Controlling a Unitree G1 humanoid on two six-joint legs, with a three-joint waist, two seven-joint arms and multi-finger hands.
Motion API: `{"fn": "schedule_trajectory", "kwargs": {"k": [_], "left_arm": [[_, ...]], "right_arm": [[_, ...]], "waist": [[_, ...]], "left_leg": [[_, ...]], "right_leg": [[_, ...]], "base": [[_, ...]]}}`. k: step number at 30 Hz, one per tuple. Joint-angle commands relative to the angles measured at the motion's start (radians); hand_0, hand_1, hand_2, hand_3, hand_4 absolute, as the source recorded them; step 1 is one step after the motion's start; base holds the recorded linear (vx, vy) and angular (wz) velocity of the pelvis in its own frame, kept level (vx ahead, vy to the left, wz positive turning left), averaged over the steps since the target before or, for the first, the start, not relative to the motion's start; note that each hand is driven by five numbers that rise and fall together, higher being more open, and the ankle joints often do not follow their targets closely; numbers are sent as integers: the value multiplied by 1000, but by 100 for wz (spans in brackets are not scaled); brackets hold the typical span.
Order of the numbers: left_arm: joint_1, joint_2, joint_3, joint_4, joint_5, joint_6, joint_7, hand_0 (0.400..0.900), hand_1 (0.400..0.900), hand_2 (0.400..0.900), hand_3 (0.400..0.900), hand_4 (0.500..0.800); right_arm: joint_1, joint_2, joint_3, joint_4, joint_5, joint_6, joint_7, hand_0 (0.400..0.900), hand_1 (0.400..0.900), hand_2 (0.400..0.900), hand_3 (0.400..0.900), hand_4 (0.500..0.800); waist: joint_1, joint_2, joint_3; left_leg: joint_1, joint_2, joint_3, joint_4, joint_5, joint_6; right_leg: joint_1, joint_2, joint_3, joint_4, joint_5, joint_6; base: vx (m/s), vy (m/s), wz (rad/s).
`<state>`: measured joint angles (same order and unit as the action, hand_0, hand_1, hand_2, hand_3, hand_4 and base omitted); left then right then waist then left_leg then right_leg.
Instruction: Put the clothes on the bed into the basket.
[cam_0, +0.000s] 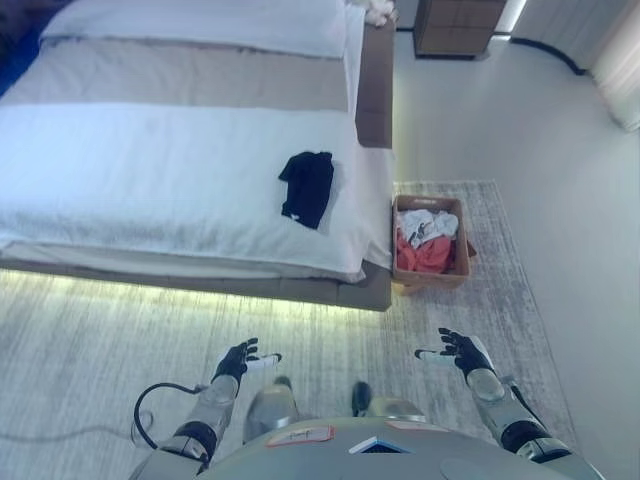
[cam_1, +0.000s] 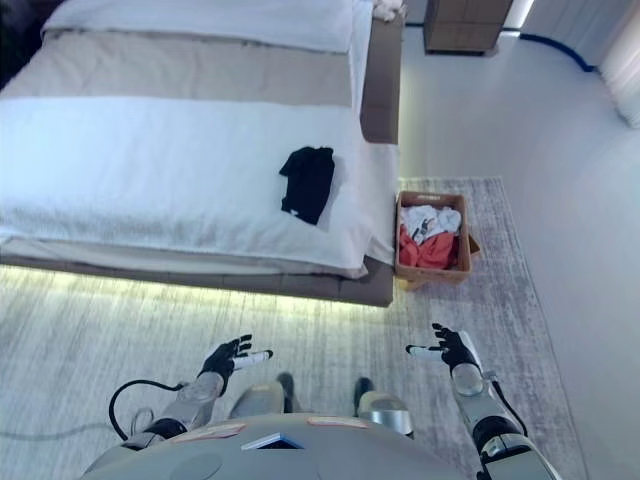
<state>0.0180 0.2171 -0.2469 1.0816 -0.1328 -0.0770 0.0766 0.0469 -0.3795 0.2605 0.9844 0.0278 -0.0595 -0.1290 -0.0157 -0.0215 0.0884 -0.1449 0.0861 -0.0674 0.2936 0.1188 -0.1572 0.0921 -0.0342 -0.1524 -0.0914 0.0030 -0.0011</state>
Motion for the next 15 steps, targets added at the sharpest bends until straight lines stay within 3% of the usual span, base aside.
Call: {"fn": "schedule_trajectory", "kwargs": {"k": [1, 3, 8, 12, 13, 15], "left_arm": [[-37, 24, 4, -81, -38, -42, 16, 900, 900, 900, 900, 800], [-42, 29, 6, -79, -39, -43, 23, 900, 900, 900, 900, 800], [-69, 22, -3, -49, -55, -47, 51, 900, 900, 900, 900, 800], [-64, 14, 14, -29, -69, -52, 66, 900, 900, 900, 900, 800], [-56, 15, 19, -31, -77, -54, 68, 900, 900, 900, 900, 800], [-64, 17, 22, -15, -80, -52, 74, 900, 900, 900, 900, 800]], "right_arm": [[-62, -47, -9, -25, 28, -67, -49, 900, 900, 900, 900, 800], [-67, -47, -6, -36, 33, -67, -50, 900, 900, 900, 900, 800], [-115, -44, 12, -29, 46, -72, -72, 900, 900, 900, 900, 800], [-140, -40, 32, -48, 43, -77, -69, 900, 900, 900, 900, 800], [-143, -37, 39, -61, 41, -75, -64, 900, 900, 900, 900, 800], [-145, -28, 42, -80, 36, -73, -62, 900, 900, 900, 900, 800]], "waist": [[-9, -31, -10], [-6, -35, -12], [6, -16, -3], [22, 2, -15], [30, 2, -22], [33, 3, -46]], "left_leg": [[-90, -36, 29, 61, -139, 72], [-112, -57, 31, -21, -110, 78], [-171, -18, 7, -364, 41, 56], [-246, 14, 34, -381, 72, 23], [-224, 15, 48, -381, 62, 38], [-212, 8, 67, -381, 111, 42]], "right_leg": [[50, 25, 8, 10, -76, 7], [42, 30, 12, 8, -72, 13], [31, 56, 37, 4, -93, 27], [61, 54, 109, 4, -125, 51], [80, 41, 130, 4, -134, 60], [113, 7, 129, 4, -154, 74]], "base": [[61, 2, 4], [97, 17, -11], [135, 75, -22], [271, 178, -57], [414, 287, -61], [467, 329, -26]]}}
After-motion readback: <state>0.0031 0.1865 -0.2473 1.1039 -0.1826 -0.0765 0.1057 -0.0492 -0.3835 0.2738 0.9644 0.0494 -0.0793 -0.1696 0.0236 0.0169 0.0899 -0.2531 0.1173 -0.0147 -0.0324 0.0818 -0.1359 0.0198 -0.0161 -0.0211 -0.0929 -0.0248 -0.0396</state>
